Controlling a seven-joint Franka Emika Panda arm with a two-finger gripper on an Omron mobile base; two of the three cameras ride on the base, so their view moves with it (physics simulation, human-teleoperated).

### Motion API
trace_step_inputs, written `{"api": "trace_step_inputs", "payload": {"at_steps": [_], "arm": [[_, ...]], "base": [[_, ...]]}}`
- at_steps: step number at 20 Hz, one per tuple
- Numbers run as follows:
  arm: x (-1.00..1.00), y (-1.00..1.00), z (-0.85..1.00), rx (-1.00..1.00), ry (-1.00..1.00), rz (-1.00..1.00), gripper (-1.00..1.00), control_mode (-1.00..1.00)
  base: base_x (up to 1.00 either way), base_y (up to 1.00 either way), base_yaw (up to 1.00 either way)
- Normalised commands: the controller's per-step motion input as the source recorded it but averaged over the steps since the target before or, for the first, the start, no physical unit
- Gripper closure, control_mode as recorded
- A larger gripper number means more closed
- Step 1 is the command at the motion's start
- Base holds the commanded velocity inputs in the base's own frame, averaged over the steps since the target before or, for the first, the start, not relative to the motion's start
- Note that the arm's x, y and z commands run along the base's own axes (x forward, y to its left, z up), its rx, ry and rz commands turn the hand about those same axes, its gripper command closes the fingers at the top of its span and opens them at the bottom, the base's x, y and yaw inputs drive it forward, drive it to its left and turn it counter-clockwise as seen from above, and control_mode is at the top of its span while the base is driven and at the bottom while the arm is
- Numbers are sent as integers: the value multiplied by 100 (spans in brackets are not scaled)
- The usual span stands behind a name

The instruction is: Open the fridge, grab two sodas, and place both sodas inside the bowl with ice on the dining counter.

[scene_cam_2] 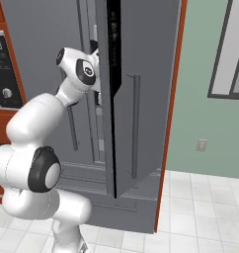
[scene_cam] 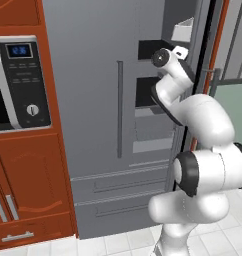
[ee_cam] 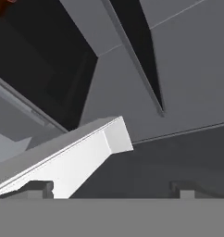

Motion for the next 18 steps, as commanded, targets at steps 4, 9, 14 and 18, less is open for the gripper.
{"api": "trace_step_inputs", "payload": {"at_steps": [4,9,14,18], "arm": [[-45,-80,0,0,-2,-14,-100,-100],[-49,-83,0,0,-2,-18,-100,-100],[-26,-80,0,0,-1,-17,-100,-100],[-1,-69,0,0,0,-14,-100,-100]], "base": [[0,0,0],[0,0,0],[0,0,0],[0,0,0]]}}
